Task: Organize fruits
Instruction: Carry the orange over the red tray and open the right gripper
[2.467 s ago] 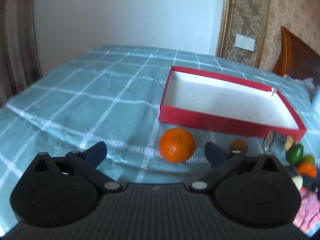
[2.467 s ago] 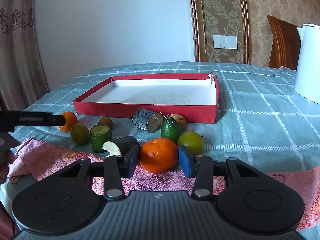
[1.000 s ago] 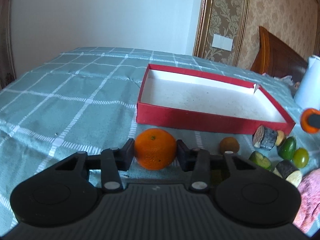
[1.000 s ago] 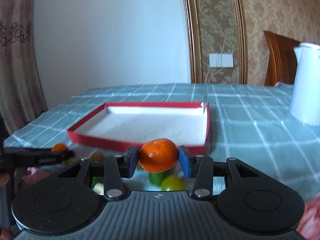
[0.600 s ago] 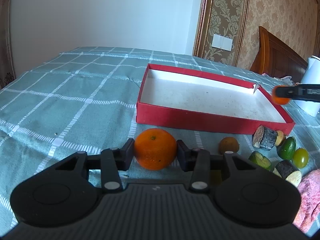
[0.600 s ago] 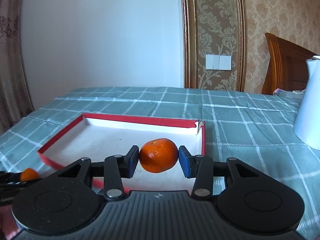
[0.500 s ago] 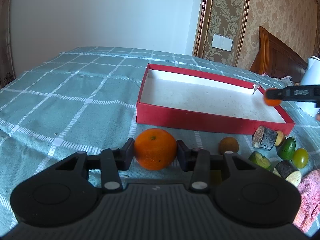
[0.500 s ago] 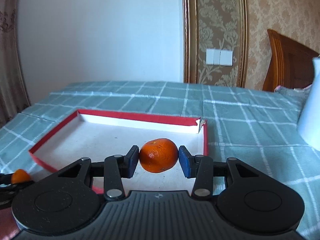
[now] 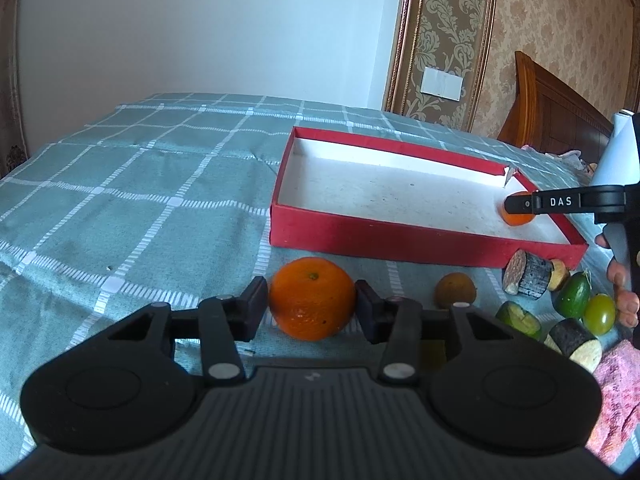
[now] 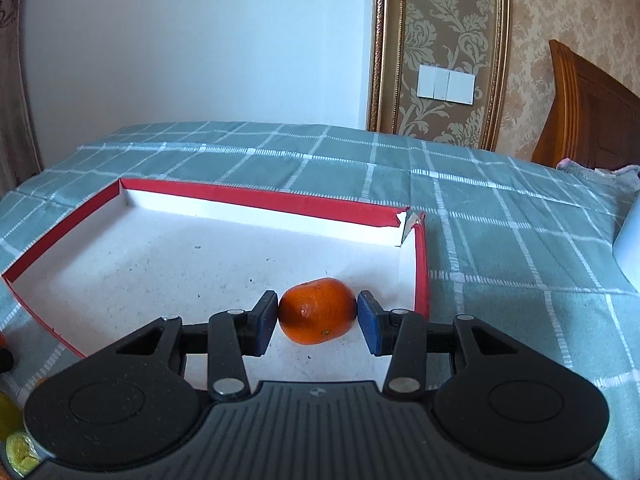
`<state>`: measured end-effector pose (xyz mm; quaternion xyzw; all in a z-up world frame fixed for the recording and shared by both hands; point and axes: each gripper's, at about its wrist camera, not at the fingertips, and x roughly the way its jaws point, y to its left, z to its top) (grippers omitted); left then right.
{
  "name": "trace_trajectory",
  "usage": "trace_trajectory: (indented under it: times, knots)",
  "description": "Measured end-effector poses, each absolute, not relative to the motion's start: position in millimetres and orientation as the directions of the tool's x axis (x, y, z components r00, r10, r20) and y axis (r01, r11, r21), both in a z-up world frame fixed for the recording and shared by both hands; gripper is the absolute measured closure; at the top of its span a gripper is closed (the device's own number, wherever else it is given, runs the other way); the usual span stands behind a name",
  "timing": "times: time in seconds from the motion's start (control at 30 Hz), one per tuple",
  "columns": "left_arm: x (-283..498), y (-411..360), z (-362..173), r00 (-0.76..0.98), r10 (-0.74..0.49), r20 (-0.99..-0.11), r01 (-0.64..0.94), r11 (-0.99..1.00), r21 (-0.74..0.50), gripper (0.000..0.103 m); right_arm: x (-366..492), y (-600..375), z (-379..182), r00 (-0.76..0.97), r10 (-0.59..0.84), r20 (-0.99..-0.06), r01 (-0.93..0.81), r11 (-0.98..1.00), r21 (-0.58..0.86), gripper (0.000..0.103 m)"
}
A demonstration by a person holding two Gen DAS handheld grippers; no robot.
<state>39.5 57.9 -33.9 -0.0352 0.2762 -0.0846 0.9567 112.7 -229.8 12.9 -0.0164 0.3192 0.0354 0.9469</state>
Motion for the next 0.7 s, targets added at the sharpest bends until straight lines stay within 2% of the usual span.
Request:
trace_trajectory:
  times: [0.17, 0.23, 0.57, 0.7]
  knots:
    - [39.4, 57.3, -33.9, 0.833, -0.180, -0.523, 0.143, 0.983, -0.111, 0.060, 108.0, -235.0, 15.6, 0.805, 0.060, -0.590, -0.064, 0.998, 0.015, 0.033]
    - [39.4, 57.3, -33.9, 0.833, -0.180, -0.523, 0.143, 0.983, -0.111, 0.060, 103.9, -237.9, 20.7, 0.819, 0.073, -0.569, -0.064, 0.997, 0.036, 0.029]
    - [40.9, 55.6, -34.7, 0.833, -0.173, -0.526, 0.143, 0.985, -0.098, 0.060, 54.8, -258.6, 34.9, 0.863, 0.024, -0.504, 0.017, 0.997, 0.076, 0.027]
    - [40.8, 55.5, -34.5, 0.833, -0.175, -0.525, 0.144, 0.985, -0.100, 0.060, 29.6, -273.6, 32.3, 0.890, -0.072, -0.450, 0.110, 0.992, 0.058, 0.020]
